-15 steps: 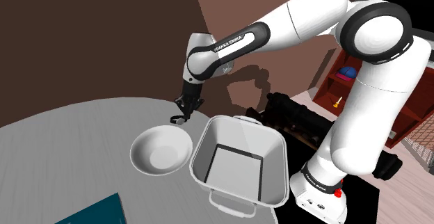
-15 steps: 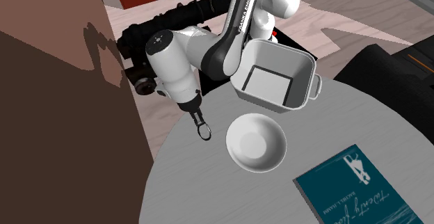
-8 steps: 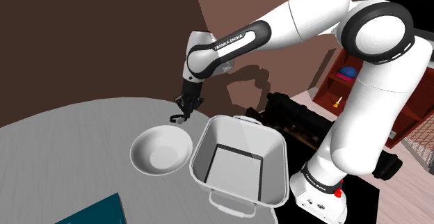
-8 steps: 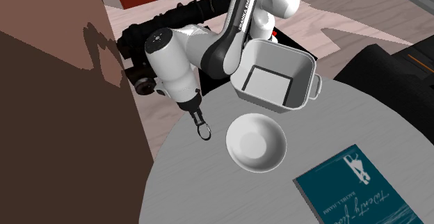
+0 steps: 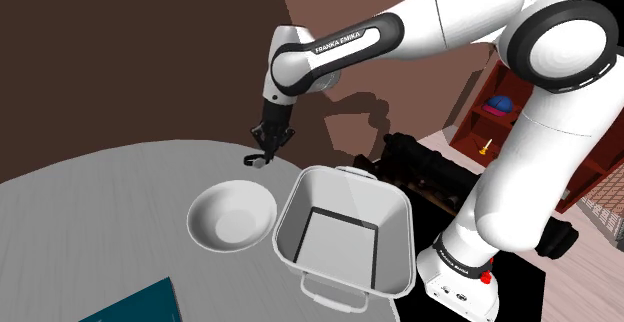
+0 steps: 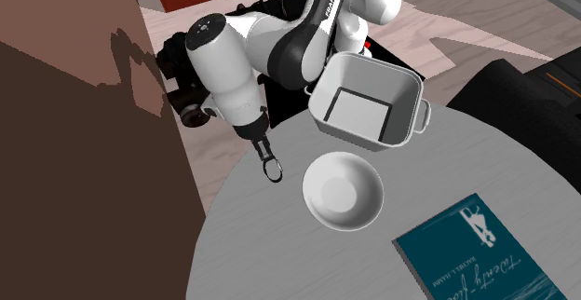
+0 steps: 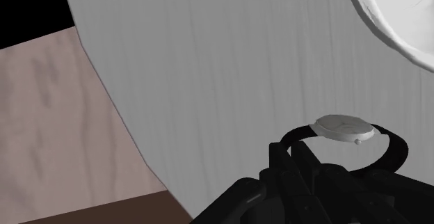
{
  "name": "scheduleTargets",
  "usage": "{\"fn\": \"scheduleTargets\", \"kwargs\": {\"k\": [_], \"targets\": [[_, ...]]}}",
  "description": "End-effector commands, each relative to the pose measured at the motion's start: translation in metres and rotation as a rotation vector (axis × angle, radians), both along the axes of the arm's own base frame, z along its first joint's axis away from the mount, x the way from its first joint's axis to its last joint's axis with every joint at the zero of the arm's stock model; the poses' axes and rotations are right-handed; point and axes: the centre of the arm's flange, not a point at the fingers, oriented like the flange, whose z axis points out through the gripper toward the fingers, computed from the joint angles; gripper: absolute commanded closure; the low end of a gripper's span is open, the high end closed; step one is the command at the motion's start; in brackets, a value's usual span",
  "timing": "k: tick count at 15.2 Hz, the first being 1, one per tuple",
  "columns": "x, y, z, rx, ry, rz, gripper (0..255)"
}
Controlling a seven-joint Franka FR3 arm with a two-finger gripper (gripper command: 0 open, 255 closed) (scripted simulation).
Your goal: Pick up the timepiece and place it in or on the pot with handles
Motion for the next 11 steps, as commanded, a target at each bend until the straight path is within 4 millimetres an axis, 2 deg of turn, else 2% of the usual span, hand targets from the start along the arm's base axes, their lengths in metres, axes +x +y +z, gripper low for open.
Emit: {"fn": "scheduleTargets", "kwargs": {"k": [1, 11], "targets": [[0.001, 0.0, 0.01, 0.0, 0.0, 0.0, 255], [0.001, 0.0, 0.063, 0.0, 0.0, 0.0, 255]]}}
